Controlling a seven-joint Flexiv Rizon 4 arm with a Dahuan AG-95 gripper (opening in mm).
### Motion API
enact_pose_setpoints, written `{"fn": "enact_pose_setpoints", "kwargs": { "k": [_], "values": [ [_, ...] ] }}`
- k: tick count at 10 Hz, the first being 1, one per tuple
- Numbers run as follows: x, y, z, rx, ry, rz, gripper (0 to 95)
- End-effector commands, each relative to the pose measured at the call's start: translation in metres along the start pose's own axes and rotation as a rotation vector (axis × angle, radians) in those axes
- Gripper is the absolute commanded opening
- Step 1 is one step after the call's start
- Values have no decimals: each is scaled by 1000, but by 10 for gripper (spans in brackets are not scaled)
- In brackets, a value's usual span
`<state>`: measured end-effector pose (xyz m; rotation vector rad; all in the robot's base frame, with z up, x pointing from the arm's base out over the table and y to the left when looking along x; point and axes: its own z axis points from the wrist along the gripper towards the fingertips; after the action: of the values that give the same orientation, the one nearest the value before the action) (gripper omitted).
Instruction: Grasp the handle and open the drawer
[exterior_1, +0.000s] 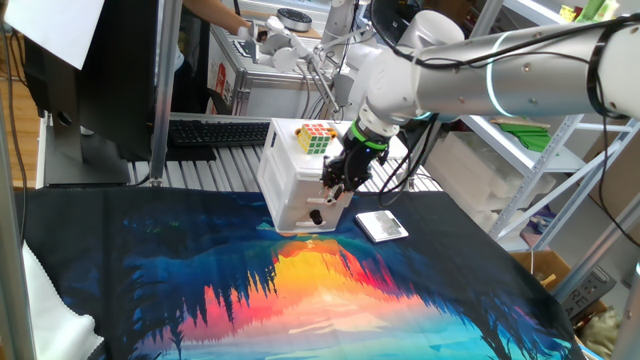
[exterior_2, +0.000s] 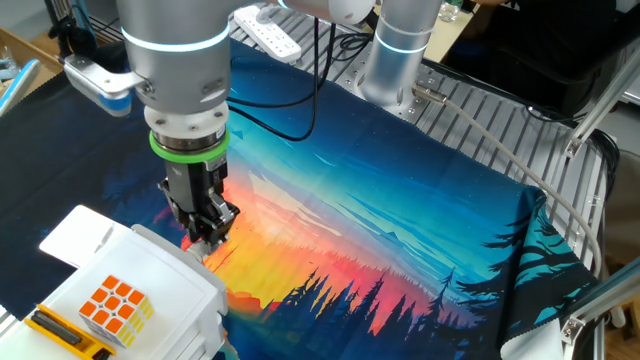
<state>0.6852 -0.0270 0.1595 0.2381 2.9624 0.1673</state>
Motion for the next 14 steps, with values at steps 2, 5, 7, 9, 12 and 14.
{"fn": "enact_pose_setpoints", "kwargs": {
  "k": [2,5,7,9,12,14],
  "values": [
    [0,4,7,-3,-1,-15,570],
    [-1,3,8,64,6,-143,380],
    [-1,3,8,75,25,-219,380],
    [-3,1,9,76,28,-267,380],
    [-8,-5,12,63,31,-287,380],
    [-9,-10,10,52,36,-265,380]
  ]
}}
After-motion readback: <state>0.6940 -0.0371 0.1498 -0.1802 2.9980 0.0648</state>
